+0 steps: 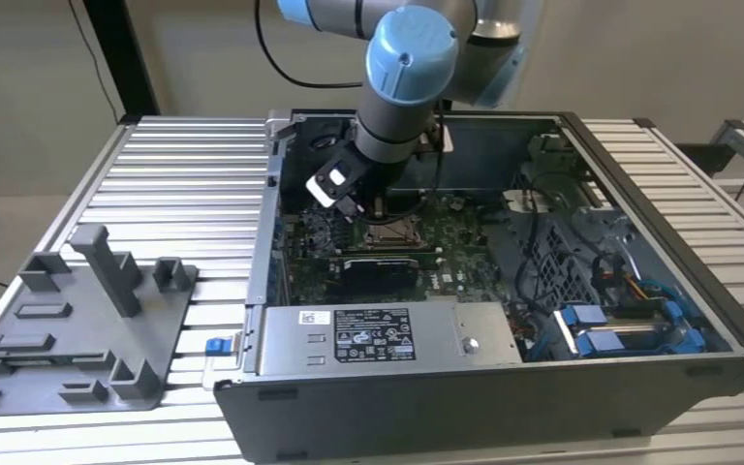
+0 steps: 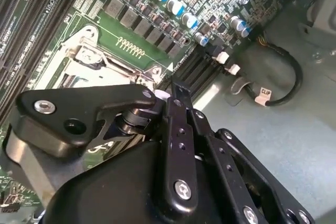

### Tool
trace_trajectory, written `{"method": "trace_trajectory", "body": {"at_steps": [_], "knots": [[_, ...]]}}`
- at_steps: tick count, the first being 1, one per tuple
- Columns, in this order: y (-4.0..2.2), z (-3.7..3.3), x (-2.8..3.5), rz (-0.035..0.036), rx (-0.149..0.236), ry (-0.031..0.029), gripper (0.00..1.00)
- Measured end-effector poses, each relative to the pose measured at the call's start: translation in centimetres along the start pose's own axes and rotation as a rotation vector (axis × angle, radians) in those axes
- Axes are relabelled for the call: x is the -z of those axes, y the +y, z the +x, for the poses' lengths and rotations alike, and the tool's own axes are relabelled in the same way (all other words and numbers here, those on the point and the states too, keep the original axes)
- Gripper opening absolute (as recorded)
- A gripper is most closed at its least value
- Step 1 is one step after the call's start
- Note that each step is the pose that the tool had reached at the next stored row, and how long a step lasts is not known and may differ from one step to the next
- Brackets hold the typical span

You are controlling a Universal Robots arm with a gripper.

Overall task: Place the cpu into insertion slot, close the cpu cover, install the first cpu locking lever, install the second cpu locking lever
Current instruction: 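Install the first cpu locking lever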

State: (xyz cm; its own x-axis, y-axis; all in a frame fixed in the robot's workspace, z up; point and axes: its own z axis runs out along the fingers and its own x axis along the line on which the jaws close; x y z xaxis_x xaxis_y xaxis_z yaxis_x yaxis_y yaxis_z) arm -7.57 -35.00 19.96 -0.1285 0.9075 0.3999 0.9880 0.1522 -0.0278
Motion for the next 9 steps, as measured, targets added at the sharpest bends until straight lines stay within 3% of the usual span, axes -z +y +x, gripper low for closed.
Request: {"method": "trace_trajectory", "body": {"at_steps": [9], "knots": [[0.71, -0.13, -0.04, -0.0001, 0.000, 0.0001, 0.00]]}}
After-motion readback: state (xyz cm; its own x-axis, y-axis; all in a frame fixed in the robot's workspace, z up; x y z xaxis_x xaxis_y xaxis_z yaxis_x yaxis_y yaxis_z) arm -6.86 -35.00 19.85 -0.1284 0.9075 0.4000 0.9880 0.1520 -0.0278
